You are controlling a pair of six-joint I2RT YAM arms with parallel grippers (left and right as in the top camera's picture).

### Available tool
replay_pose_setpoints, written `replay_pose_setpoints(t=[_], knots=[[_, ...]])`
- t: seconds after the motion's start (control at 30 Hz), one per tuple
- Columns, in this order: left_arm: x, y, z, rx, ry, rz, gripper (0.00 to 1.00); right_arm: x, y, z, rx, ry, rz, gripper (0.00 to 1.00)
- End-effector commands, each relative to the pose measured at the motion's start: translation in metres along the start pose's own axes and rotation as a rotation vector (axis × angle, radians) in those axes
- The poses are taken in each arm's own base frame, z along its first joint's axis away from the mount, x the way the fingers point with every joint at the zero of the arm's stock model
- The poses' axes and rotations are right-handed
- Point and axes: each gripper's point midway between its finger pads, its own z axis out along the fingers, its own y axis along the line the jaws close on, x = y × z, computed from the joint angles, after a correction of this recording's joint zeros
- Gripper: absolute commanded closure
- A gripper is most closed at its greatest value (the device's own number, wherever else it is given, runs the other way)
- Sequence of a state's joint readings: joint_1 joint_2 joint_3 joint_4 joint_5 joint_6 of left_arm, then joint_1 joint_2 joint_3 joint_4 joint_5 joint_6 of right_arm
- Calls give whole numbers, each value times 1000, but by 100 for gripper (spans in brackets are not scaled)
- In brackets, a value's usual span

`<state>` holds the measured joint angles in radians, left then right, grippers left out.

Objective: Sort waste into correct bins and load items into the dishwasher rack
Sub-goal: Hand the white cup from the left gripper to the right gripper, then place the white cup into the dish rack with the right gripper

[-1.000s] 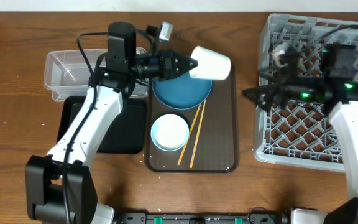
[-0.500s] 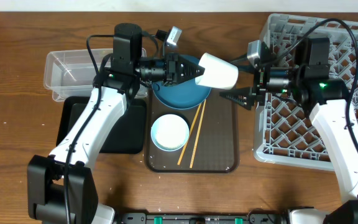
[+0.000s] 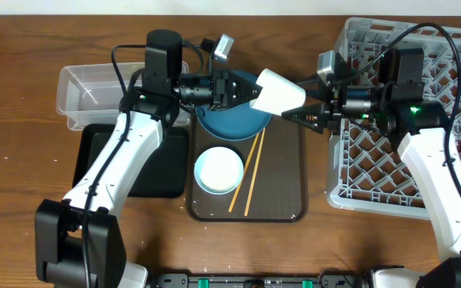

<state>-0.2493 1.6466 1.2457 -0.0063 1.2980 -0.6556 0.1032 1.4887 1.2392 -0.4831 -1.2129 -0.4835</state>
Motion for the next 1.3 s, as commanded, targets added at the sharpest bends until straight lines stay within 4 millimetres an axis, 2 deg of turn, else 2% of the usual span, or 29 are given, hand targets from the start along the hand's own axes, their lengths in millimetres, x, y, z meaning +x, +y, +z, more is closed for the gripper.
replay_pose_setpoints(t=[0.0, 0.07, 0.13, 0.23, 0.3, 0.4, 0.53, 0.63, 0.7, 0.77, 0.97, 1.17, 1.27], knots=[[0, 5, 0, -27, -9, 65, 55, 11, -21, 0, 121, 60, 114, 72], [-1, 26, -2, -127, -39, 51, 49, 24, -47, -11, 278, 107, 228, 76], [2, 58, -8, -288, -66, 26, 42, 37, -70, -29, 436, 140, 341, 80], [15, 102, -28, -544, -70, -16, 40, 55, -91, -66, 634, 188, 463, 85], [23, 117, -43, -664, -64, -27, 37, 65, -102, -101, 789, 228, 559, 89], [28, 121, -66, -796, -74, -12, 36, 77, -109, -162, 1023, 291, 678, 95], [28, 114, -102, -966, -143, 5, 36, 89, -102, -235, 1269, 336, 815, 98], [30, 108, -122, -1063, -178, 18, 36, 106, -91, -274, 1396, 363, 920, 98], [32, 106, -128, -1089, -180, 16, 36, 121, -83, -294, 1458, 394, 991, 98], [36, 107, -129, -1097, -171, 5, 36, 136, -77, -309, 1501, 414, 1071, 98], [40, 108, -129, -1102, -157, -9, 36, 187, -67, -336, 1550, 542, 1267, 98], [40, 108, -129, -1101, -156, -9, 36, 221, -87, -350, 1564, 567, 1337, 95], [40, 108, -129, -1101, -156, -9, 36, 230, -96, -350, 1561, 573, 1341, 92]])
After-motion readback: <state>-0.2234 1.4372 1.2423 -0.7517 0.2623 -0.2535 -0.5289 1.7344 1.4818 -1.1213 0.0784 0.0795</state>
